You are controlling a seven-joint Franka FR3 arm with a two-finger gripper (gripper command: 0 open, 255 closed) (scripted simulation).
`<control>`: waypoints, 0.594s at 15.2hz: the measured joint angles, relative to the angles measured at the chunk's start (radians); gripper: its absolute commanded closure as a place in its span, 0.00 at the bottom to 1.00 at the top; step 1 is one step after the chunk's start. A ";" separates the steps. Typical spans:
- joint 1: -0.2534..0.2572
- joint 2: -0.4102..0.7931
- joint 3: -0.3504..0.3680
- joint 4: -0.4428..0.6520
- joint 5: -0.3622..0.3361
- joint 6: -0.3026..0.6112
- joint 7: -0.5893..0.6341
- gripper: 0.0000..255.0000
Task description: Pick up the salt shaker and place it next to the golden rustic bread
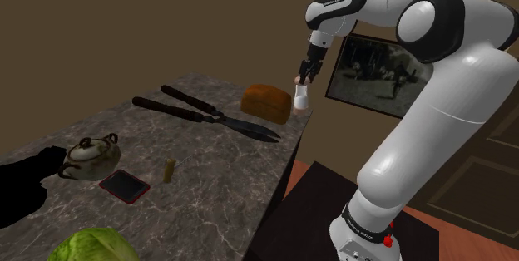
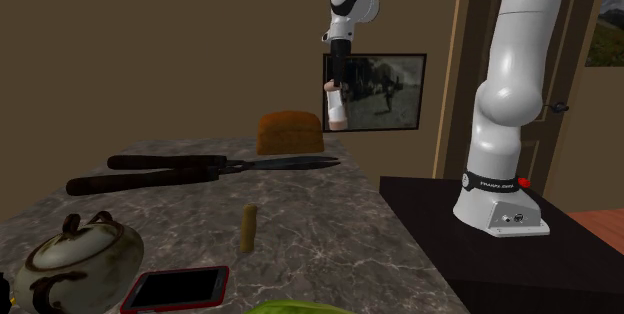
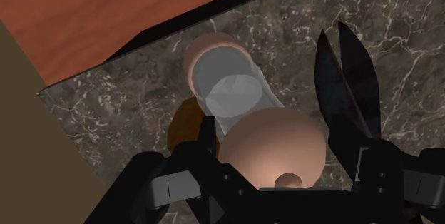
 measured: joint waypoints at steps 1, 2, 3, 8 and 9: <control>0.000 0.003 0.000 -0.008 0.002 0.010 -0.002 1.00; 0.000 0.009 0.000 -0.017 0.005 0.025 -0.005 1.00; 0.000 0.010 -0.001 -0.029 0.005 0.038 -0.008 1.00; 0.001 0.027 -0.001 -0.077 0.016 0.100 -0.020 1.00; -0.001 0.031 -0.002 -0.087 0.018 0.113 -0.026 1.00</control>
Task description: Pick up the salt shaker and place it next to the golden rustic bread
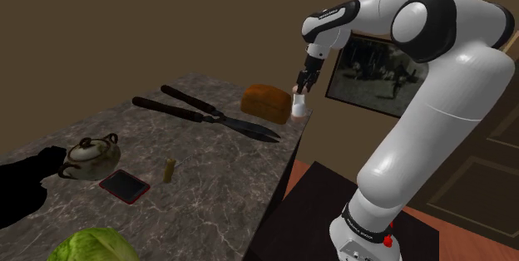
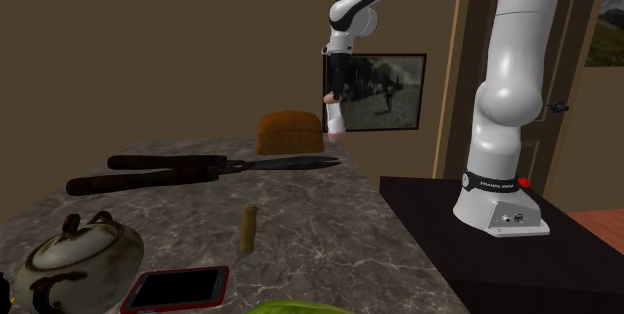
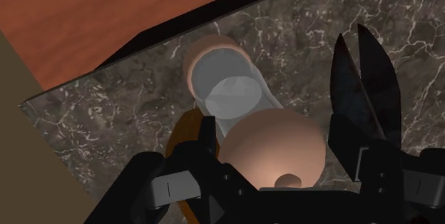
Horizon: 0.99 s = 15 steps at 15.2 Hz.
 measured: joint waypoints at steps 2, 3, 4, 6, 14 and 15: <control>0.000 0.004 0.000 -0.020 0.003 0.024 -0.005 1.00; 0.001 0.011 0.000 -0.029 0.008 0.039 -0.008 1.00; 0.001 0.018 0.000 -0.034 0.012 0.049 -0.011 1.00; 0.000 0.030 -0.001 -0.053 0.019 0.077 -0.021 1.00; -0.001 0.035 -0.001 -0.055 0.022 0.085 -0.025 0.00; -0.001 0.035 -0.001 -0.055 0.022 0.085 -0.025 0.00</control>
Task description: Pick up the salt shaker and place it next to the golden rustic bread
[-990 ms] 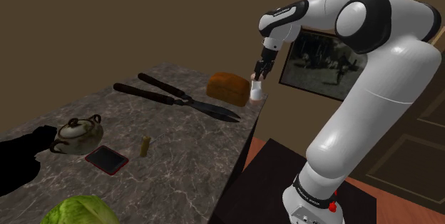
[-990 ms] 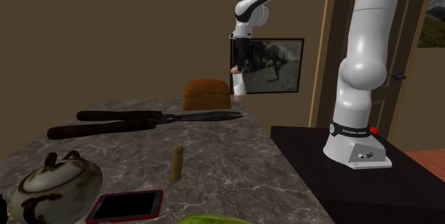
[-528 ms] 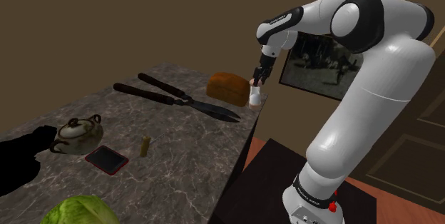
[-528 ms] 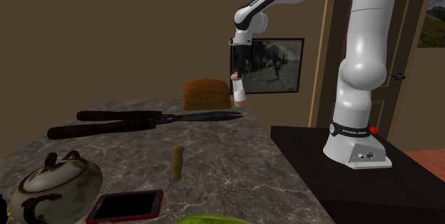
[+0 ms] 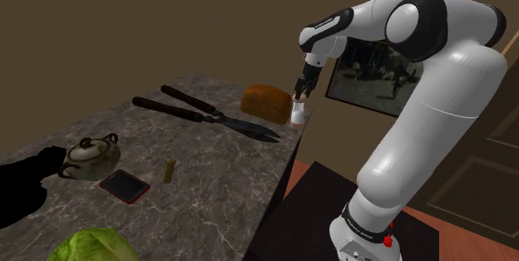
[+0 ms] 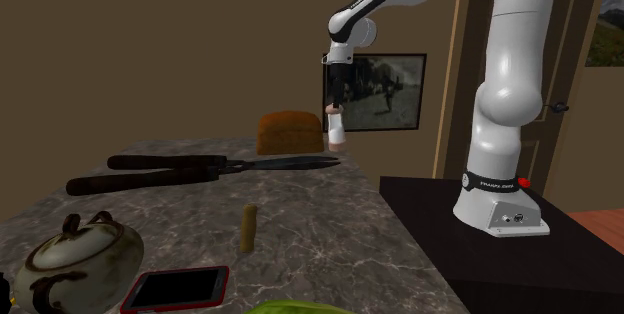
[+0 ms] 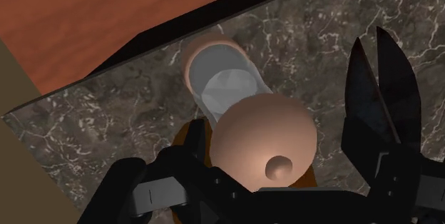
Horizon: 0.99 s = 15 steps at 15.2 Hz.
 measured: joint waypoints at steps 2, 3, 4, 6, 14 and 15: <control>0.000 0.000 0.000 0.000 0.000 0.000 0.000 0.00; 0.000 0.000 0.000 0.000 0.000 0.000 0.000 0.00; 0.000 0.000 0.000 0.000 0.000 0.000 0.000 0.00; 0.000 -0.006 0.000 0.030 -0.005 -0.033 0.007 0.00; -0.006 -0.033 -0.006 0.093 -0.025 -0.122 0.016 0.00; -0.006 -0.034 -0.006 0.093 -0.025 -0.122 0.016 0.00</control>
